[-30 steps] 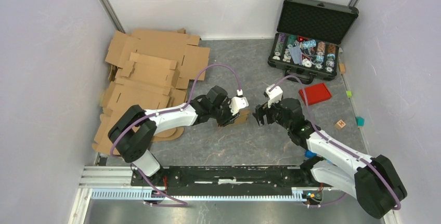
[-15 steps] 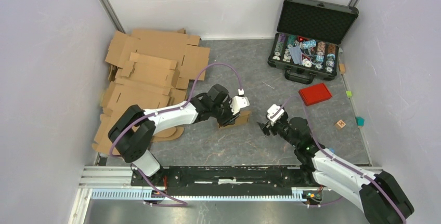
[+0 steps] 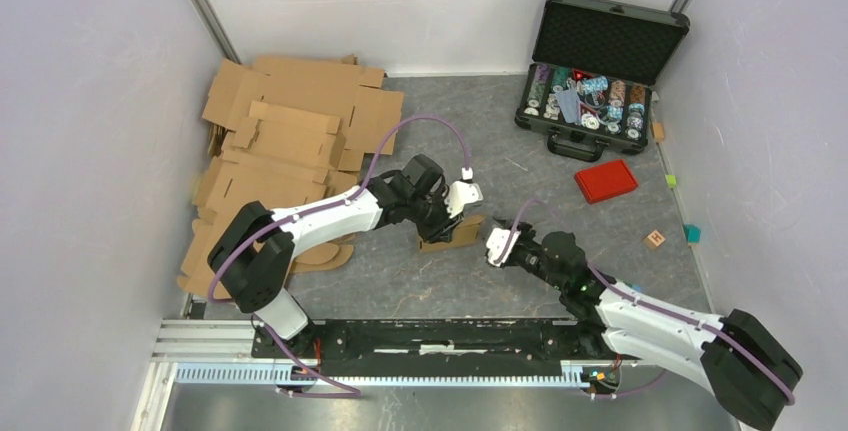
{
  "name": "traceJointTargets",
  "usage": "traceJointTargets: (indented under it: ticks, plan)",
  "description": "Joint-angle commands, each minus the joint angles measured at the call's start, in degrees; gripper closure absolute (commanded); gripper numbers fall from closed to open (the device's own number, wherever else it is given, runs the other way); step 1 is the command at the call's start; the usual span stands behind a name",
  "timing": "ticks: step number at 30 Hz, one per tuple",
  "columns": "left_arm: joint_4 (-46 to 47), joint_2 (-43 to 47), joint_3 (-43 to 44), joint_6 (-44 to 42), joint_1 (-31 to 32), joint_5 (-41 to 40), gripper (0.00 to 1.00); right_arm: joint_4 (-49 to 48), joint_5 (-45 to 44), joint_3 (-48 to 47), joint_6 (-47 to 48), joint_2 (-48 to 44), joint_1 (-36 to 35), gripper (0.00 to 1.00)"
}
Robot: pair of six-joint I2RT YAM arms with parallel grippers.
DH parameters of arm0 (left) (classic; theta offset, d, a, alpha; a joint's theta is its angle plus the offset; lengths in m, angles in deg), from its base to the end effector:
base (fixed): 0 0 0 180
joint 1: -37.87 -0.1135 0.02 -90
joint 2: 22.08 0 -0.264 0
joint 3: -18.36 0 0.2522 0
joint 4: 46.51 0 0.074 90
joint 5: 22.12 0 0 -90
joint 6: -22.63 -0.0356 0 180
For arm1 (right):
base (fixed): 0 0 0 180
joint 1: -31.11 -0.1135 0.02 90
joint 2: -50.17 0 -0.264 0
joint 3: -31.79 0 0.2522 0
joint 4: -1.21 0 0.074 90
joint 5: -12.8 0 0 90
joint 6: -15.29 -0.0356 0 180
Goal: Fold the paper box
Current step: Close the paper box at the center of the board.
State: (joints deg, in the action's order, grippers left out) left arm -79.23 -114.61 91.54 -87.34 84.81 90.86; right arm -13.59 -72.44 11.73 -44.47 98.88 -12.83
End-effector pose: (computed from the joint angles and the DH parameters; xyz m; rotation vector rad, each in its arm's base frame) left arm 0.2187 -0.2544 0.2095 1.5257 1.9919 -0.6953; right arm 0.1228 0.1225 0.1647 -1.1433 1.4141 0.2448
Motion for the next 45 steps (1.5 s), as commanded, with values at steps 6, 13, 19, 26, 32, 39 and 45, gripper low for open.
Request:
traceJointTargets:
  ticks: [6,13,19,26,32,39,45]
  plan:
    - [-6.3,-0.4,3.5,-1.6,-0.1,-0.2,0.66,-11.6,-1.9,3.1,14.6,-2.2,-4.2,0.48]
    - [-6.6,0.1,3.5,-2.7,-0.1,2.6,0.67,-14.6,-0.2,3.6,19.7,-0.4,-4.7,0.50]
    - [-6.9,-0.2,3.7,-3.1,0.1,3.1,0.67,-14.2,0.1,2.3,19.8,2.1,-4.8,0.55]
    - [-6.9,-0.6,3.7,-3.4,0.2,3.3,0.68,-13.0,1.2,0.5,19.2,5.3,-4.9,0.58]
    - [-7.3,-0.6,3.9,-4.3,0.6,4.3,0.69,-11.3,2.7,-1.3,19.2,7.5,-4.9,0.61]
    - [-7.3,-0.7,3.8,-4.5,0.6,4.4,0.70,-9.4,2.0,-2.4,19.5,9.2,-4.9,0.65]
    - [-7.3,-0.8,3.8,-4.5,0.7,3.9,0.70,-9.1,0.9,-2.8,19.0,9.2,-4.9,0.80]
